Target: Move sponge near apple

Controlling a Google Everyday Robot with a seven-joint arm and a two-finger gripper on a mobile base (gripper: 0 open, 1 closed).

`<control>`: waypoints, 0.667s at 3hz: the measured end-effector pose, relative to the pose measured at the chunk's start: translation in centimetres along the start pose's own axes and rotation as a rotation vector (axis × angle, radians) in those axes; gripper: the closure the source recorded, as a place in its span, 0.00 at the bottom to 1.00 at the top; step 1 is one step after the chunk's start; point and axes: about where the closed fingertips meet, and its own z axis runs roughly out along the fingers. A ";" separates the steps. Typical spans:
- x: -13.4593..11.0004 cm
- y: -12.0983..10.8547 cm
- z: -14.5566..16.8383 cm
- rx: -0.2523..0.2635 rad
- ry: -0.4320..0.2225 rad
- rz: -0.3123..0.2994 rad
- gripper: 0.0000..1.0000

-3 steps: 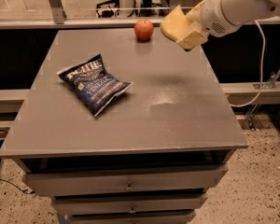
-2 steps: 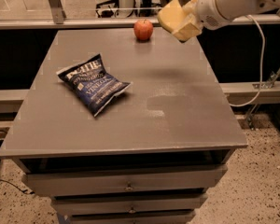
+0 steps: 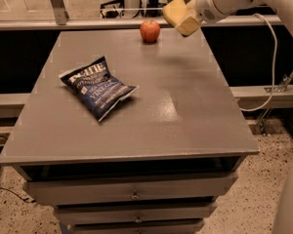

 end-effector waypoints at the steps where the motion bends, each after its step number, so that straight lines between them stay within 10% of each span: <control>1: 0.8 -1.1 2.7 -0.021 0.029 0.024 1.00; 2: 2.0 -1.5 4.8 -0.047 0.067 0.039 1.00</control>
Offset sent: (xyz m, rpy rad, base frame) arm 0.0681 -0.0144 -0.0479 -0.0381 0.1430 -0.0457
